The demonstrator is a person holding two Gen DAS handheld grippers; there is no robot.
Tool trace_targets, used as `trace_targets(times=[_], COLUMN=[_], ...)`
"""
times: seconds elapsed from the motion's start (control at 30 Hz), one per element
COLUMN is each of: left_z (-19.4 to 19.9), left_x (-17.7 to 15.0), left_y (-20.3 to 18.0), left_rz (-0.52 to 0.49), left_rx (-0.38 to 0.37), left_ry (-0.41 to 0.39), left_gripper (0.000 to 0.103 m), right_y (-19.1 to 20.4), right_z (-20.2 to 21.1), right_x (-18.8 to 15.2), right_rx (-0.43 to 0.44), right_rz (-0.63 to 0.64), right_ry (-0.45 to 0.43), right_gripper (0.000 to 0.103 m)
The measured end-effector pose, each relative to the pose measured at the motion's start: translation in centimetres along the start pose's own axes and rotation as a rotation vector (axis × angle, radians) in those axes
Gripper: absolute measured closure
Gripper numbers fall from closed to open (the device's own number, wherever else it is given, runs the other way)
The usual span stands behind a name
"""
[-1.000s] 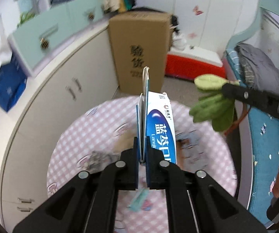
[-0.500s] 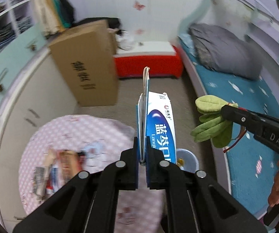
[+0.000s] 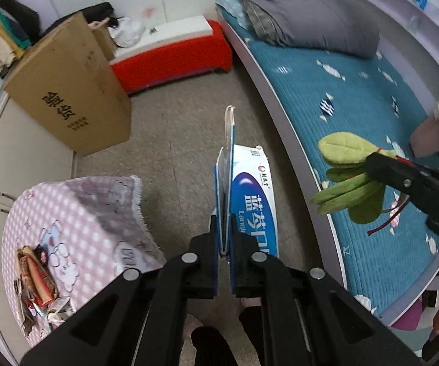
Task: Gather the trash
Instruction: 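Carry the toothpaste box and green glove toward the blue bucket, then open the left gripper over the bucket while the right gripper opens to drop the glove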
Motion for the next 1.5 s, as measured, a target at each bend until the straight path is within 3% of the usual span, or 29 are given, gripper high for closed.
trace_targets(times=[0.13,0.17,0.23,0.33,0.7,1.1,1.13,1.23,1.5], left_z=[-1.7,-1.8,-1.9,-1.6,1.0,3.2,3.4,3.7,4.9], left_x=[0.4,0.5,0.8,1.1,1.5,0.6,0.5,0.2,-0.6], left_y=[-0.7,-0.7,-0.8,-0.8,0.4,3.5,3.8,4.3,5.8], left_rz=[0.0,-0.002,-0.005,-0.012,-0.009,0.063,0.07,0.082,0.116], left_rx=[-0.029,-0.028,-0.021,-0.009,0.06,0.115,0.118,0.127,0.146], left_ry=[0.039,0.041,0.034,0.013,-0.05,-0.078,-0.08,-0.085,-0.102], left_gripper=[0.089,0.084,0.053,0.045,0.035,0.032,0.031,0.031,0.029], right_y=[-1.0,-1.0,-1.2,-1.2,1.3,4.3,4.4,4.7,6.1], right_z=[-0.6,-0.7,-0.9,-1.1,-1.5,-2.2,-2.2,-2.3,-2.2], right_x=[-0.2,-0.3,-0.4,-0.4,-0.2,0.3,0.3,0.3,0.3], right_rx=[-0.004,-0.006,-0.005,-0.002,0.032,0.056,0.055,0.039,0.051], right_rz=[-0.017,-0.018,-0.025,-0.025,0.024,0.097,0.1,0.098,0.121], right_ry=[0.012,0.015,0.021,0.026,0.031,0.039,0.04,0.032,0.032], right_gripper=[0.086,0.086,0.086,0.086,0.086,0.083,0.079,0.05,0.05])
Point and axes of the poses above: each gripper's, at about its wrist camera, not at the fingertips, and z roughly against the way its jaws point, y to its left, x to its top, the point moved 6 cm from there along -z, roughly the way its jaws point, and after that the axes turned 14 degrees about -x, right-handed, at the moved point
